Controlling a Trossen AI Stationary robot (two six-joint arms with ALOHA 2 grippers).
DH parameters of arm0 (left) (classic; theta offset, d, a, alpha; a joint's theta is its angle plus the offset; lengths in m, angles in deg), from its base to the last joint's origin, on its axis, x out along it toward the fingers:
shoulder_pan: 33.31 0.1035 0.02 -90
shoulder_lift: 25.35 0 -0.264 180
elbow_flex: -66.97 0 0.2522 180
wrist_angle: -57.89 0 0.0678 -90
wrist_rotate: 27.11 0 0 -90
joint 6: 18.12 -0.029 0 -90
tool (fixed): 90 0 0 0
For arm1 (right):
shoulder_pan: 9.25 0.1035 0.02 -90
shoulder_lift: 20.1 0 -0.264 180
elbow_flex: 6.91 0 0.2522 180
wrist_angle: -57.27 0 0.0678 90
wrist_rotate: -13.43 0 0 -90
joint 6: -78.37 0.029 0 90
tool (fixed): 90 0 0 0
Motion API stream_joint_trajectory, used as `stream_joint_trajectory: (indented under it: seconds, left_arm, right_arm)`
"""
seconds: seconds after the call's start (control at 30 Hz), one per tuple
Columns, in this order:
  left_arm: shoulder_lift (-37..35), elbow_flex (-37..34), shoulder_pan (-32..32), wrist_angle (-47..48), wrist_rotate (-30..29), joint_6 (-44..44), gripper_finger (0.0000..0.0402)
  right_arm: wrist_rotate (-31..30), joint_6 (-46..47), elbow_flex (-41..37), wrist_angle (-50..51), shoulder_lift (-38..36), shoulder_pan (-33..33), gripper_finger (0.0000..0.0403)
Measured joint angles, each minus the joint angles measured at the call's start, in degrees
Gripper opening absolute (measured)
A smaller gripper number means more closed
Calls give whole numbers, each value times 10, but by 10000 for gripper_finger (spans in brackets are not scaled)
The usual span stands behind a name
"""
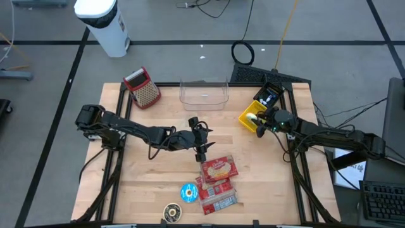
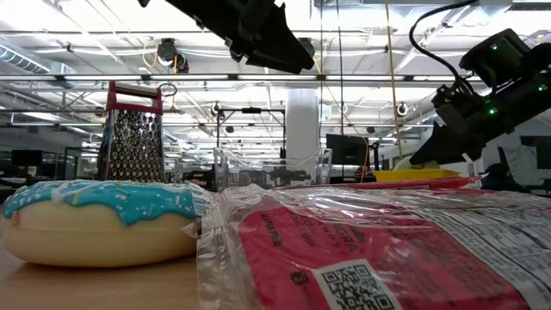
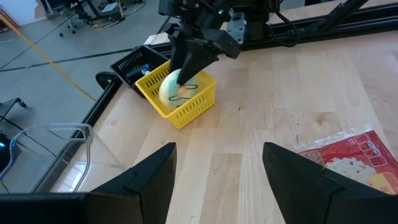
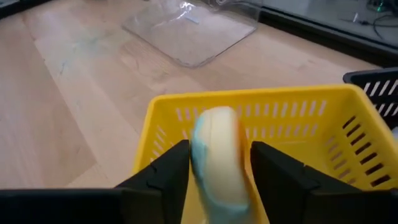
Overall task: Pick & Place Food Item
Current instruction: Put the light blue donut into the yellow bin
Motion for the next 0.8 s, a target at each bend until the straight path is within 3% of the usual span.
stream_joint_trajectory:
  seconds: [0.47, 0.8]
  left_arm:
    - [0, 0, 0, 0, 0, 0, 241]
    - [0, 0, 0, -1, 0, 0, 241]
  right_arm:
    - [-117, -58, 0, 0, 0, 0, 169]
    - [-162, -107, 0, -4, 0, 0, 169]
